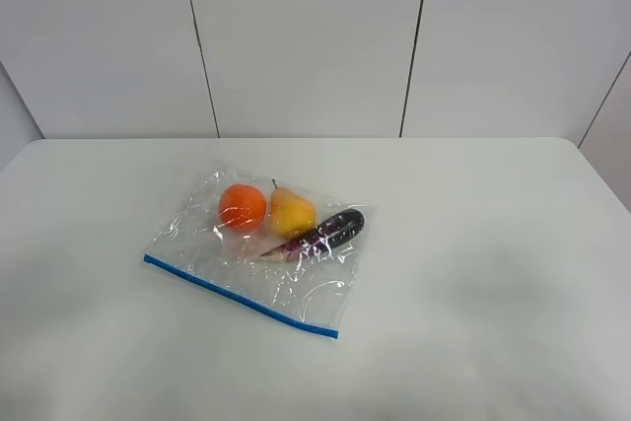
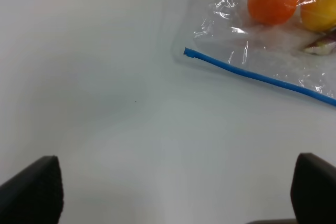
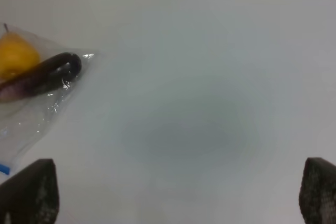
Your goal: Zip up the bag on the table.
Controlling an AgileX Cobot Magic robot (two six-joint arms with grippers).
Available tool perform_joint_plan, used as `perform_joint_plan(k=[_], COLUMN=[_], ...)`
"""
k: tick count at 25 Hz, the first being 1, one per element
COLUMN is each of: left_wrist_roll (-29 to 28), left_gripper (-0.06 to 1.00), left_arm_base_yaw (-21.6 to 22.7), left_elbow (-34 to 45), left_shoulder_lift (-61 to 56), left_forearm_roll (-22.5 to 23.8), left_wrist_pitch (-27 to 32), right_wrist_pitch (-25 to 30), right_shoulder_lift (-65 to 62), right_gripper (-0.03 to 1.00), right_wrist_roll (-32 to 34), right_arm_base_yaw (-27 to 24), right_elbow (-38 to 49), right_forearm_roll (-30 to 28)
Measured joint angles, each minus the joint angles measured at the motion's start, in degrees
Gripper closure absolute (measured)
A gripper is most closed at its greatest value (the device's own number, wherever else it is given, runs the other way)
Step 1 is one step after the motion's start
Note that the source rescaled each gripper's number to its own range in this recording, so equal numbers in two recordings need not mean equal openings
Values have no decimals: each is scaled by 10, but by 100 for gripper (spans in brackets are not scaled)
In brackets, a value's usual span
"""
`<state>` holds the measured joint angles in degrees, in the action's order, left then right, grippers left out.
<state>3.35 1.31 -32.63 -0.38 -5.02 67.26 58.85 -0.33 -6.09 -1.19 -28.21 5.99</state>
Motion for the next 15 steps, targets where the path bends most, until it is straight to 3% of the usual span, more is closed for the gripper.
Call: perform_joint_plan(k=[15], left_wrist_roll=[0], left_gripper=[-6], left_arm_base_yaw=[0], left_elbow=[0], left_shoulder_lift=[0], left_forearm_roll=[0], left_wrist_pitch=[-1], right_wrist_pitch=[0], right_shoulder_lift=[0], right_gripper=[-2], right_wrist_roll=[0], right_arm_base_yaw=[-2], right_elbow=[0], right_forearm_roll=[4])
